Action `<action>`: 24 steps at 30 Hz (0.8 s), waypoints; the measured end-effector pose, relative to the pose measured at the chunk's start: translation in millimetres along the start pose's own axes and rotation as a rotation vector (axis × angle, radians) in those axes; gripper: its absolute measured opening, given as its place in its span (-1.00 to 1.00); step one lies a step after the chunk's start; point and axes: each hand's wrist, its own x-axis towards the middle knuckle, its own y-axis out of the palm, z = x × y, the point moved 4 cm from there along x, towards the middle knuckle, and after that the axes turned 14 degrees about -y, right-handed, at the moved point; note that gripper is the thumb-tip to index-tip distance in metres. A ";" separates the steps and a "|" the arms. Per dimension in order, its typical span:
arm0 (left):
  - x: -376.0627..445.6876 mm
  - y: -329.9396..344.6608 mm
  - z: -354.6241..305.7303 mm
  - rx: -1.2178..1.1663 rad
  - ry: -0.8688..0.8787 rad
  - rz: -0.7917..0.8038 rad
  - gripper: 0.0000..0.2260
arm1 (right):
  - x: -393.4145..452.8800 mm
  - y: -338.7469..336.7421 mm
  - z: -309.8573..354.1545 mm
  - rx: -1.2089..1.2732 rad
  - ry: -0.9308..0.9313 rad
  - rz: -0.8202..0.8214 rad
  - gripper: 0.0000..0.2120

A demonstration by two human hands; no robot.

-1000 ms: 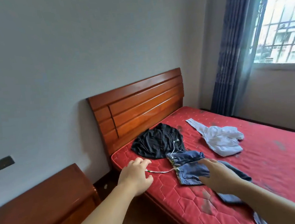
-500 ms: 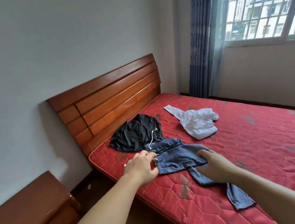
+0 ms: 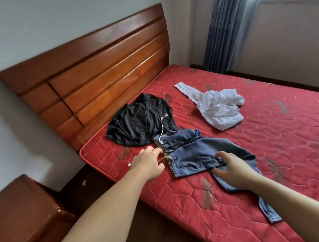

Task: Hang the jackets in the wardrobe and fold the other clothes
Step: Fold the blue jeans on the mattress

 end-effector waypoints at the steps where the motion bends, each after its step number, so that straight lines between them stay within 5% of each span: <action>1: 15.8 2.8 -1.1 0.022 0.010 0.018 -0.54 | 12.7 3.3 -1.8 0.010 0.010 0.009 -0.45; 11: 174.3 26.8 -8.4 0.103 0.039 0.150 -0.54 | 180.7 38.8 -47.3 0.142 0.157 0.085 -0.45; 20: 320.7 126.4 -2.1 0.212 0.208 0.299 -0.52 | 283.9 157.1 -69.3 0.233 0.337 0.201 -0.46; 24: 400.5 187.5 4.7 0.404 0.346 0.203 -0.45 | 318.0 233.3 -88.0 0.311 0.474 0.146 -0.45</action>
